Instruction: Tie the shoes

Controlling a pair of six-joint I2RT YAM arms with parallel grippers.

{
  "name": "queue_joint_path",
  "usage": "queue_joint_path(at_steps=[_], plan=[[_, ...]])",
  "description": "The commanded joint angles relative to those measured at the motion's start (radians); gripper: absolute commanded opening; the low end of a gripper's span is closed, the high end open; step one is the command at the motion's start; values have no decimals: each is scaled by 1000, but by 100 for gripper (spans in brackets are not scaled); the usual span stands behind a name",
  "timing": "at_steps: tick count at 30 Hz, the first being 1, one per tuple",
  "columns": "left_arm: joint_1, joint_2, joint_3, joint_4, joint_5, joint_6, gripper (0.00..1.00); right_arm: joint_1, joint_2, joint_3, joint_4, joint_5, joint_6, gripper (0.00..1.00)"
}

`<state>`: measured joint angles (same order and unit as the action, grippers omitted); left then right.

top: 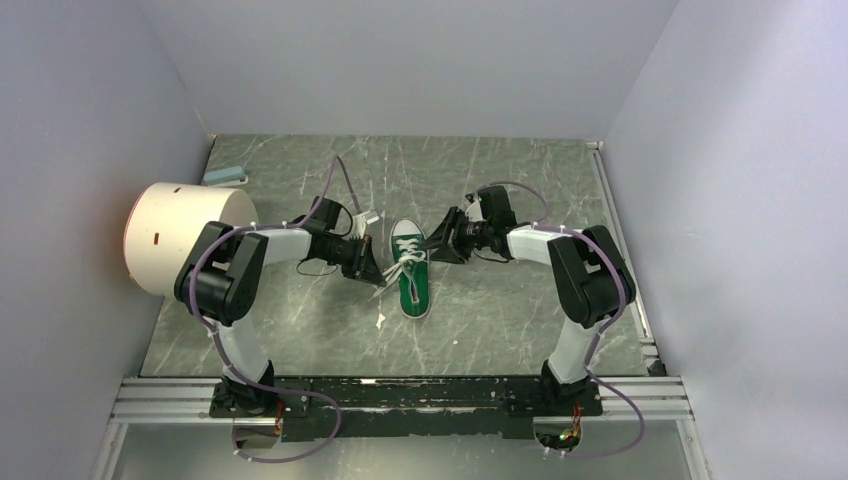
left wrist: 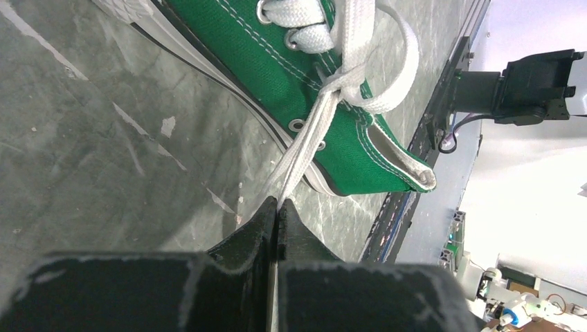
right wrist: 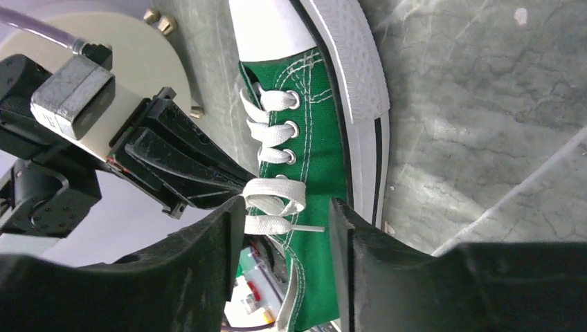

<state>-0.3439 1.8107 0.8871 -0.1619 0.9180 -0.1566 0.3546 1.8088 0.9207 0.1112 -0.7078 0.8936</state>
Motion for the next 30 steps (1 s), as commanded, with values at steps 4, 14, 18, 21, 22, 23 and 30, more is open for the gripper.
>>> queue_joint_path(at_steps=[4,14,18,21,22,23,30], plan=[[3,21,43,-56,39,40,5,21,33,11,42,18,148,50],[3,25,38,-50,50,42,5,52,75,40,73,25,178,29],[3,29,45,-62,54,52,5,57,83,65,43,42,161,41],[3,24,43,-58,53,50,5,57,86,61,50,45,170,46],[3,23,41,-56,53,48,5,59,87,60,61,40,174,46],[3,23,40,-56,54,48,5,61,88,61,67,39,175,46],[3,20,48,-78,46,58,5,65,77,93,16,86,100,0]])
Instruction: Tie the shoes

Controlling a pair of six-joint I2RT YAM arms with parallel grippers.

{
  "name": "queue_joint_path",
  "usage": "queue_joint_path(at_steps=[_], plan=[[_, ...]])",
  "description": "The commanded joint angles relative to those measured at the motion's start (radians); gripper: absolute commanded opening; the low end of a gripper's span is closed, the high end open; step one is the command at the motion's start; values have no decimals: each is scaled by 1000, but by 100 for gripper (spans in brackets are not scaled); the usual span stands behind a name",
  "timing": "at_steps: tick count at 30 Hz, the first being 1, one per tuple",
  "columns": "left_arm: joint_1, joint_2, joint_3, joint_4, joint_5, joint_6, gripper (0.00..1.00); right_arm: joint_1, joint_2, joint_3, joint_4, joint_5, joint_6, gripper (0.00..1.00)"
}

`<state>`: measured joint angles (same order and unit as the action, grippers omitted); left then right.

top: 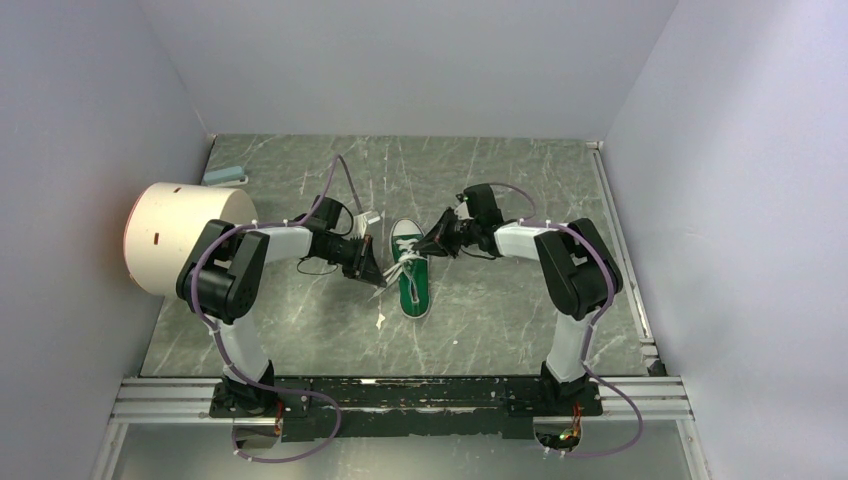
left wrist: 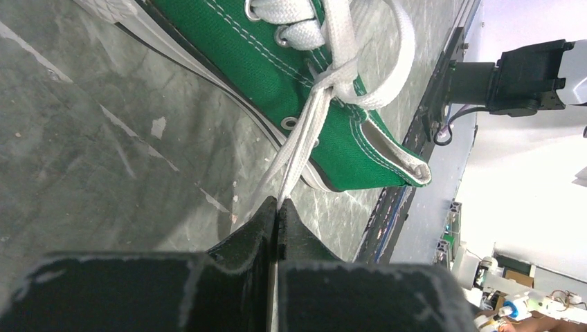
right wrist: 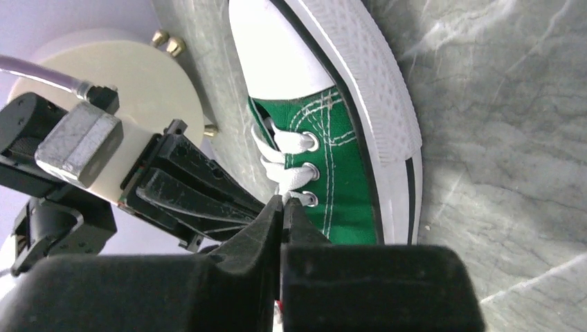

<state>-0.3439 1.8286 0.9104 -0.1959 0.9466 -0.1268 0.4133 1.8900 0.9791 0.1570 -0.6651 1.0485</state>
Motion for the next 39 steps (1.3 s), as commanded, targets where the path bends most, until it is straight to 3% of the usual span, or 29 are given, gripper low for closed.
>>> queue_joint_path(at_steps=[1,4,7,22,35,39], plan=[[3,1,27,-50,19,35,5,9,-22,42,-78,92,-74,0],[3,1,37,-76,12,64,5,36,-103,35,-200,326,-154,0],[5,23,59,-128,-26,89,5,54,-174,6,-204,481,-154,0],[5,28,-24,-107,-172,65,5,5,-166,-93,-184,526,-123,0],[5,-2,-92,-42,-187,25,5,-59,-185,-169,-122,541,-139,0],[5,4,-70,-60,-167,-5,5,-55,-182,-121,-166,548,-225,0]])
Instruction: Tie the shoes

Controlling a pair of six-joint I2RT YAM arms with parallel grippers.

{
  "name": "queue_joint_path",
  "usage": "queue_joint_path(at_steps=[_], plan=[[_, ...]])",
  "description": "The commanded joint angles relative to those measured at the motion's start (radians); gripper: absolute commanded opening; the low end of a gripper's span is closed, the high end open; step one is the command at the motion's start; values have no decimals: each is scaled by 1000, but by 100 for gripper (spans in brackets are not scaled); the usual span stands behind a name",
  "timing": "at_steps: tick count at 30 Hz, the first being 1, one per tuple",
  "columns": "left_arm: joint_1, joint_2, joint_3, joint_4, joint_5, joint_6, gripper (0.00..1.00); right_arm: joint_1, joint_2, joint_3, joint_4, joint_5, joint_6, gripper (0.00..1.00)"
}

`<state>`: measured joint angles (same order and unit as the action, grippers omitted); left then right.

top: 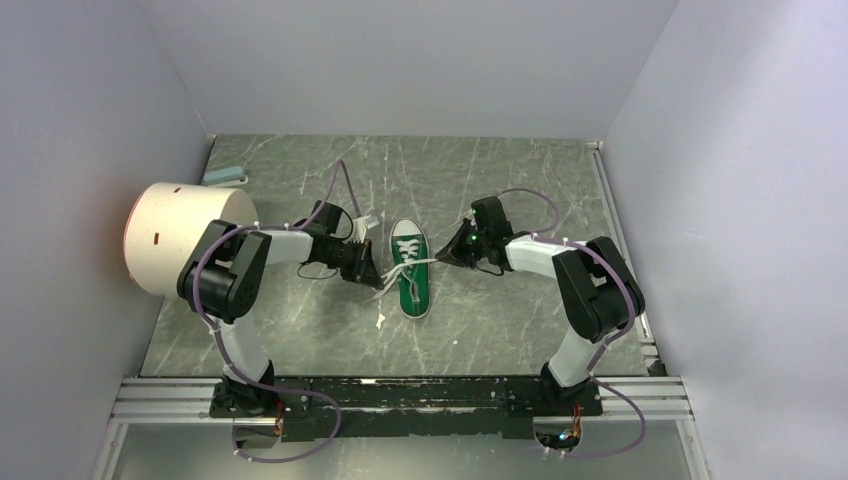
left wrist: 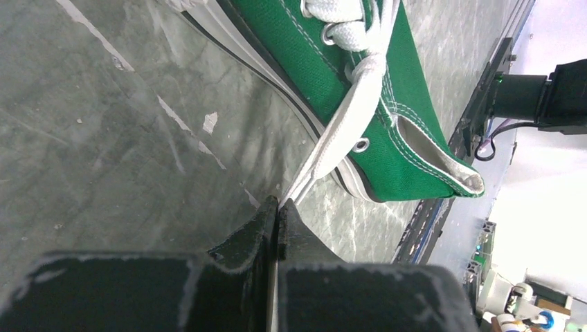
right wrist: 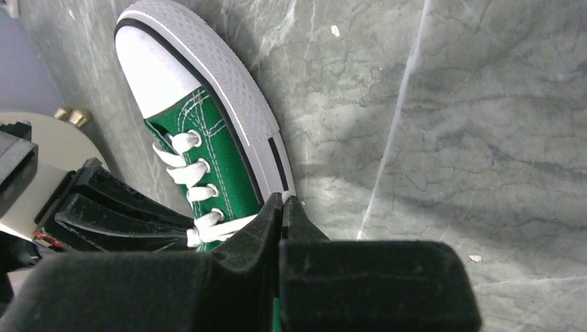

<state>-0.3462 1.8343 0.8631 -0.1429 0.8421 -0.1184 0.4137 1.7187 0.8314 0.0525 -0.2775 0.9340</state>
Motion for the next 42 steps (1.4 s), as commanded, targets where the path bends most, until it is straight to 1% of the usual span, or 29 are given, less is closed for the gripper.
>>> queue_joint_path(at_steps=[1,4,6,7,8,10,11,13,14,15,16,19,21,22,25,26,28,30,32,37,40,42], plan=[[6,-12,-17,-113,-64,-22,5,-52,-6,46,-85,156,-134,0],[6,-52,8,-129,-95,-39,5,-45,-10,75,-119,133,-190,0],[6,-85,30,-159,-109,-33,22,-44,-36,71,-111,82,-230,0],[6,-106,37,-173,-113,-25,27,-44,-48,78,-121,53,-256,0],[6,-131,41,-185,-130,-20,31,-43,-56,89,-138,21,-285,6],[6,-190,43,-208,-174,-22,38,-42,-89,110,-206,9,-334,33],[6,-216,43,-222,-191,-24,40,-42,-115,114,-230,10,-354,46],[6,-265,41,-245,-227,-38,44,-42,-175,132,-292,39,-403,67],[6,-292,38,-255,-244,-48,62,-43,-198,149,-343,53,-426,78],[6,-317,37,-264,-264,-62,73,-44,-219,171,-392,65,-468,83],[6,-351,37,-271,-274,-80,74,-44,-235,198,-440,80,-497,85],[6,-459,80,-300,-297,-136,74,-44,-305,272,-583,137,-562,88],[6,-519,156,-335,-300,-187,75,-44,-393,329,-667,190,-599,90],[6,-541,216,-360,-297,-211,75,-44,-434,355,-704,213,-615,92],[6,-584,474,-458,-329,-257,74,-44,-555,467,-833,302,-621,94],[6,-596,548,-479,-357,-276,79,-44,-591,505,-869,325,-616,96],[6,-621,677,-503,-427,-289,85,-44,-650,577,-940,348,-625,99],[7,-642,775,-509,-451,-280,92,-43,-692,649,-988,370,-652,100],[7,-652,850,-519,-449,-255,96,-44,-714,734,-1043,413,-677,100],[6,-658,998,-615,-415,-154,97,-43,-706,984,-1166,484,-709,100],[6,-664,1065,-683,-448,-109,97,-44,-717,1034,-1168,491,-722,100],[6,-672,1079,-697,-435,-80,97,-44,-711,1038,-1155,496,-701,100]])
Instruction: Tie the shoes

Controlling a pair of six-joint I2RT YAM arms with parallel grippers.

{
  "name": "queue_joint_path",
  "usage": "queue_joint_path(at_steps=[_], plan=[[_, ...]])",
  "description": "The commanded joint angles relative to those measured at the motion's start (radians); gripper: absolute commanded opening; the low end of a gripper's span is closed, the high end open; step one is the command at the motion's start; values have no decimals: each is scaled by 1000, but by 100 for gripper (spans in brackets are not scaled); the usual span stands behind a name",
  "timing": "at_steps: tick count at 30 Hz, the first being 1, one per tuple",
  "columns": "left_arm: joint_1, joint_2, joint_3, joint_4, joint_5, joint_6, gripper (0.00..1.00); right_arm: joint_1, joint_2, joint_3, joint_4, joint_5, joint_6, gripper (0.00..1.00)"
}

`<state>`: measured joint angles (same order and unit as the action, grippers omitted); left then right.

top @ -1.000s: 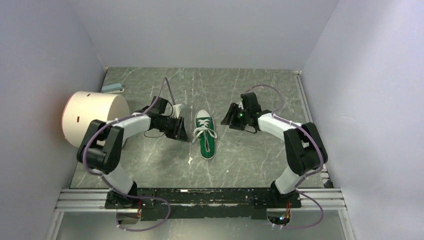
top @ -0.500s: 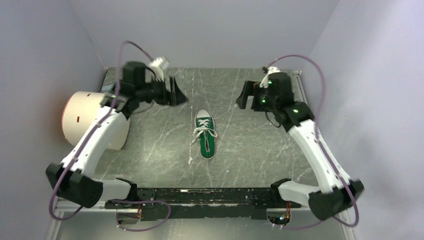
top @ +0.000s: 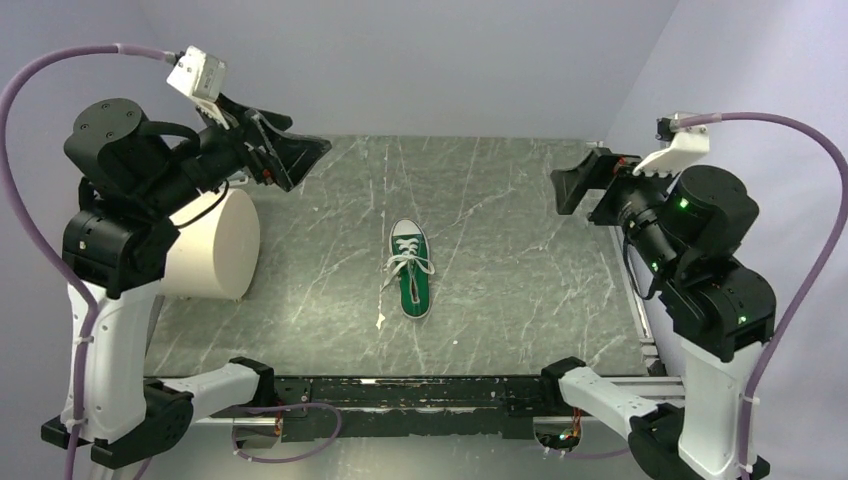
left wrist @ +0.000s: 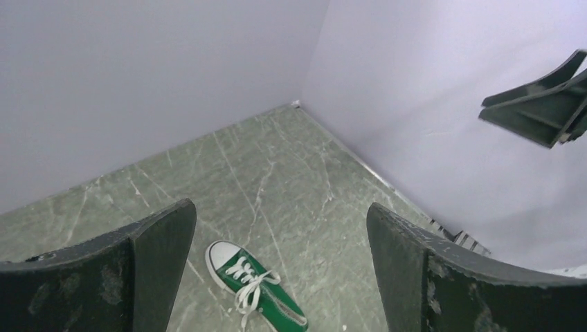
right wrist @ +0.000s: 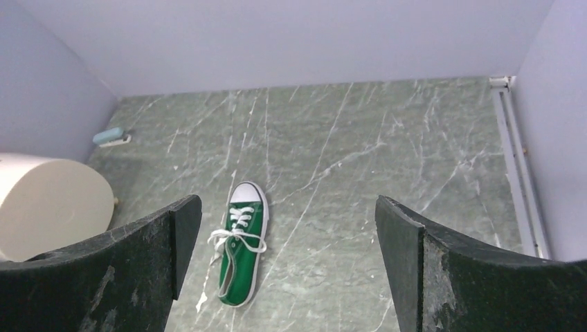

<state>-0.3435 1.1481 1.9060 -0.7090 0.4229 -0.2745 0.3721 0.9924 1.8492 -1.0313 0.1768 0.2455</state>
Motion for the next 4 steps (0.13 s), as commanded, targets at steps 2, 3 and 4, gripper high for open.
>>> queue_joint_path(at_steps=[2,3,4], plan=[[4,13,50,-155,-13,95,97,-2,47,66,-89,20,-6,100],[4,14,60,-171,-12,100,97,-2,61,89,-103,11,2,100],[3,17,69,-187,-16,100,97,-2,64,99,-101,4,8,100]])
